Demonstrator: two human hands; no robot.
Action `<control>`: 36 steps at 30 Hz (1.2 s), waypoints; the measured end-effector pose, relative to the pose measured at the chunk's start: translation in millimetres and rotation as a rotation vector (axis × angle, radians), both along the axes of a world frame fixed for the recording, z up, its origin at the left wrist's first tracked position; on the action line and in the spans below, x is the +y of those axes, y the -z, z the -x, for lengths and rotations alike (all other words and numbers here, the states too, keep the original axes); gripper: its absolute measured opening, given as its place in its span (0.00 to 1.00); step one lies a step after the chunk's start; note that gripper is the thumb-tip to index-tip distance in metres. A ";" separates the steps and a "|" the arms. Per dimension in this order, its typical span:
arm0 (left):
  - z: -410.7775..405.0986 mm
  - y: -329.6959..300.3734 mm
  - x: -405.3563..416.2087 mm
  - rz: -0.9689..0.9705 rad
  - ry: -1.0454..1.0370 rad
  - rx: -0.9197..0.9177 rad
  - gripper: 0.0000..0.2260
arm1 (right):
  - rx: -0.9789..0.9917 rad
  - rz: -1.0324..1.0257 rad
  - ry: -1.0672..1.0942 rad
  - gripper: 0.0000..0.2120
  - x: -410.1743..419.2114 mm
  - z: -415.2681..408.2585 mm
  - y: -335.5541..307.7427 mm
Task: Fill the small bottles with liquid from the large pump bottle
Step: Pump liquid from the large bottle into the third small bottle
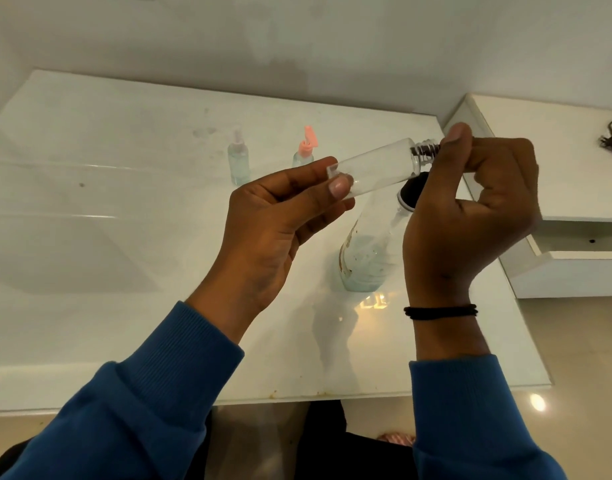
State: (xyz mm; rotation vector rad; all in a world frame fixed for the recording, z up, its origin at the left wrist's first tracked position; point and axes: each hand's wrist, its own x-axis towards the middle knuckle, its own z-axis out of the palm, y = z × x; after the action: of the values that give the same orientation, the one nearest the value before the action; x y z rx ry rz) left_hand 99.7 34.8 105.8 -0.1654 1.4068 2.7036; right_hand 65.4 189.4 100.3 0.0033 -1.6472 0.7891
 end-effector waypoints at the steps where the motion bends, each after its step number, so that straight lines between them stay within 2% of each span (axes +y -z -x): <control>1: -0.2 -0.1 -0.2 -0.003 -0.002 0.000 0.18 | -0.001 0.007 -0.004 0.14 -0.3 -0.2 1.6; 36: -3.2 -4.5 4.9 -0.015 -0.061 -0.018 0.15 | -0.008 0.043 -0.035 0.15 2.0 1.7 2.7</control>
State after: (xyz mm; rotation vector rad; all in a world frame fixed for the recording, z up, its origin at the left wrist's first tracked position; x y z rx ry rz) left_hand 102.9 39.7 110.3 -0.2348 1.3994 2.7533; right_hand 63.7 191.4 97.6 -0.0020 -1.6417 0.8518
